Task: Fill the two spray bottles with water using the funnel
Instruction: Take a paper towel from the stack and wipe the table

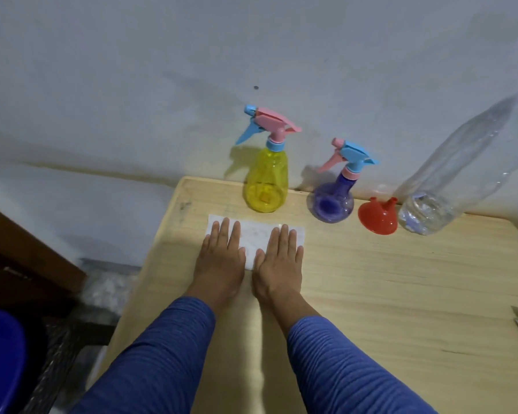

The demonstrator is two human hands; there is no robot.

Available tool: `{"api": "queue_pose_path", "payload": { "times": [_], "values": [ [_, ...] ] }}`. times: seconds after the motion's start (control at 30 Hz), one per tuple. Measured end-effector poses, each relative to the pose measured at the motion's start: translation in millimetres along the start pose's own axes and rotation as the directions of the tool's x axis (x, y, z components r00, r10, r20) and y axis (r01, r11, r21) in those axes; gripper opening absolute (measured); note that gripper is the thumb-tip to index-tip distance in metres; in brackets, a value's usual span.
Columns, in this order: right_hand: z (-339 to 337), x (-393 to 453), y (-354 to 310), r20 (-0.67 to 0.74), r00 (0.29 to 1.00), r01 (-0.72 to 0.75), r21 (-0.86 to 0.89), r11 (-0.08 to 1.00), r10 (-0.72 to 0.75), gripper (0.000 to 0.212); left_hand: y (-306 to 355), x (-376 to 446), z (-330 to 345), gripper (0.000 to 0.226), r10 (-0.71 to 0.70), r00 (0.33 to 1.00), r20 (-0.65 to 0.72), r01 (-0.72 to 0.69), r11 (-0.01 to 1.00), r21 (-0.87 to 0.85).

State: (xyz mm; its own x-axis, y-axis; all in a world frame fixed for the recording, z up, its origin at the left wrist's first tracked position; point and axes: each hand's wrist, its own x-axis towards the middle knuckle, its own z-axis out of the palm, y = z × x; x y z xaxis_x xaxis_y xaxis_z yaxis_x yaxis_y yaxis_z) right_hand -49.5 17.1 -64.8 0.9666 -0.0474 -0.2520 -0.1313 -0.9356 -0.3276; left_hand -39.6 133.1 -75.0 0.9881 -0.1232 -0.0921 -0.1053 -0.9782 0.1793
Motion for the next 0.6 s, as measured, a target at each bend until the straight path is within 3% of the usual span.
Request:
{"api": "queue_pose_path", "payload": {
  "times": [0.17, 0.27, 0.37, 0.6],
  "values": [
    [14, -3, -26, -0.002, 0.999, 0.043, 0.004, 0.999, -0.043, 0.056, -20, -9, -5, 0.053, -0.039, 0.998, -0.043, 0.037, 0.998, -0.048],
    [17, -9, -34, 0.003, 0.997, 0.083, -0.018, 0.996, -0.083, 0.055, -32, -16, -2, 0.051, -0.038, 0.999, 0.034, 0.04, 0.997, -0.068],
    [22, -18, -39, 0.011, 0.992, 0.125, -0.046, 0.991, -0.124, 0.055, -36, -26, -2, 0.05, -0.031, 0.997, -0.069, 0.022, 0.992, -0.122],
    [23, -40, -34, 0.071, 0.985, 0.164, -0.066, 0.984, -0.159, 0.056, -34, -54, -1, 0.058, -0.048, 0.998, 0.034, 0.047, 0.998, 0.043]
  ]
}}
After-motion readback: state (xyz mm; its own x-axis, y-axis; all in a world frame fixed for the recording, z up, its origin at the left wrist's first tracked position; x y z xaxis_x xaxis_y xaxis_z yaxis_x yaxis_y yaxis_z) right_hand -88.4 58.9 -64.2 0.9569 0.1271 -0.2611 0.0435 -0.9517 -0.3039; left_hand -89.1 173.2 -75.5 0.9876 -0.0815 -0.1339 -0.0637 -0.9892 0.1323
